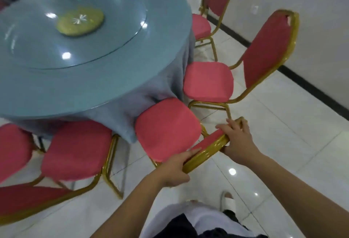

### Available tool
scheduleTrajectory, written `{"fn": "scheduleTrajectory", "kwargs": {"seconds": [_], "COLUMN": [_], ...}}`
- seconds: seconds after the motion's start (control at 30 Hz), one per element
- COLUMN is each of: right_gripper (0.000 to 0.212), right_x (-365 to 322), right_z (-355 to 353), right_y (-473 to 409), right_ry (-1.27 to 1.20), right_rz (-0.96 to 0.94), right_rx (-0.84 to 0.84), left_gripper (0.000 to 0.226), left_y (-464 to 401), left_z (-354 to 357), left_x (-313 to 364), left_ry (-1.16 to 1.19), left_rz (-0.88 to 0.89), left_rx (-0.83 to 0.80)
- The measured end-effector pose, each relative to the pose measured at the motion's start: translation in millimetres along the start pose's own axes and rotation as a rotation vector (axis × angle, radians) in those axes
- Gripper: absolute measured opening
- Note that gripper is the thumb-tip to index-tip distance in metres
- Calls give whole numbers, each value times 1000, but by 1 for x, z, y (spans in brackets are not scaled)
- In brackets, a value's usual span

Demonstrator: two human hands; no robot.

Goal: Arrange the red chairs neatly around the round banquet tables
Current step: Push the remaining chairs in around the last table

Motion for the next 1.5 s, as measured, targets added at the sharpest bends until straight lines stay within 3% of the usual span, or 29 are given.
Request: {"fn": "scheduleTrajectory", "kwargs": {"seconds": [0.1,0.23,0.37,0.8,1.13,1.5], "right_gripper": [40,24,31,38,29,27], "right_x": [-14,-34,-58,-29,-61,-64], "right_z": [9,12,5,8,-17,-12], "right_y": [-32,-62,-84,-145,-93,-80], "right_ry": [-19,-91,-96,128,276,256], "right_rz": [-76,-63,-82,-148,-126,-156], "right_rx": [-22,-77,-64,-57,-75,-11], "left_gripper": [75,44,30,31,22,23], "left_y": [13,29,23,10,20,28], "left_z": [-25,-43,-61,-82,-73,-66], "left_x": [-31,-66,-84,-51,-50,-57], "left_ry": [121,162,88,-95,-179,-198], "left_rz": [-98,-239,-294,-343,-281,-240], "left_rx": [244,545,690,645,609,546]}}
Point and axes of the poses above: each hand's wrist, its own y-axis away from the middle knuckle, its own z-axis out of the palm, x = y × z, the point moved 9 cm from there along -y, towards the middle knuckle, and after that the axes turned 1 degree about -z, right-handed, at the moved point
